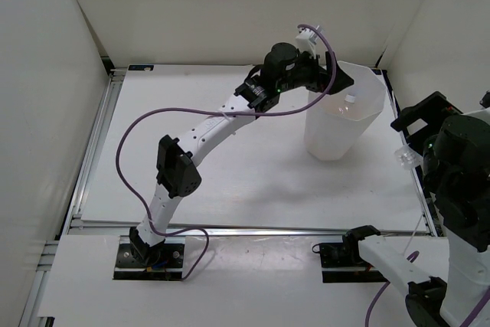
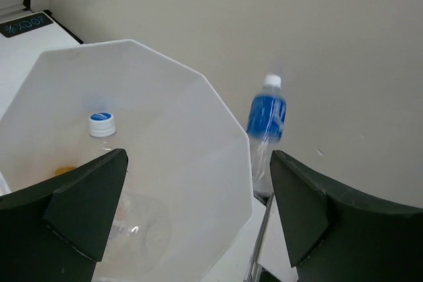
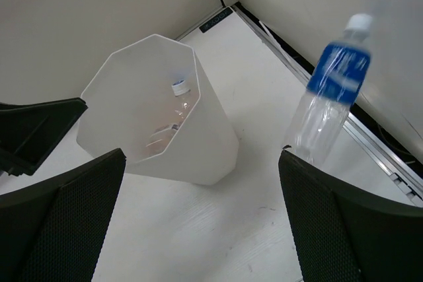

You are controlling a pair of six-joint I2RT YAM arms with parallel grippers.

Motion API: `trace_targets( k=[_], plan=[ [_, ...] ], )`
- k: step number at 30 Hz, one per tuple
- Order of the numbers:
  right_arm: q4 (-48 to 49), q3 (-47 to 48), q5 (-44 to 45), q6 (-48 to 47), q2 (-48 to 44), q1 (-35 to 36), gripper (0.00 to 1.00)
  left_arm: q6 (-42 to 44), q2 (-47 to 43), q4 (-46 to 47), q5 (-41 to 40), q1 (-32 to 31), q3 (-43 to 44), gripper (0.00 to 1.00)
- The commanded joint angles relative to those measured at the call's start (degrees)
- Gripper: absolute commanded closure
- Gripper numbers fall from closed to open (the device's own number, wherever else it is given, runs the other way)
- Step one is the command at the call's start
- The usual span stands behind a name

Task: Put the plastic bottles in the bin

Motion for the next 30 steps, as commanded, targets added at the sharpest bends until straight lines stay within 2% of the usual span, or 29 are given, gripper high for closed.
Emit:
trace_targets(
  k=[1, 10, 23, 30],
  plan=[
    [0.1, -0.3, -0.1, -0.6, -0.3, -0.3, 0.00, 1.9, -4.5, 1.1, -1.0, -0.2, -1.4, 0.00],
    [-4.8, -5.3, 3.2, 5.9, -2.5, -0.3, 0.00, 3.8, -9.6, 0.6, -2.1, 0.9, -9.9, 0.00],
    [-18.8, -12.5, 4.2, 24.7, -2.0, -0.3, 0.00, 4.9, -10.7, 0.1, -1.0, 1.9, -13.0, 0.00],
    [-18.8, -15.0, 3.6, 31.0, -2.6, -0.3, 0.00, 6.7, -14.8, -0.5, -1.7, 3.0, -17.3, 0.00]
  ],
)
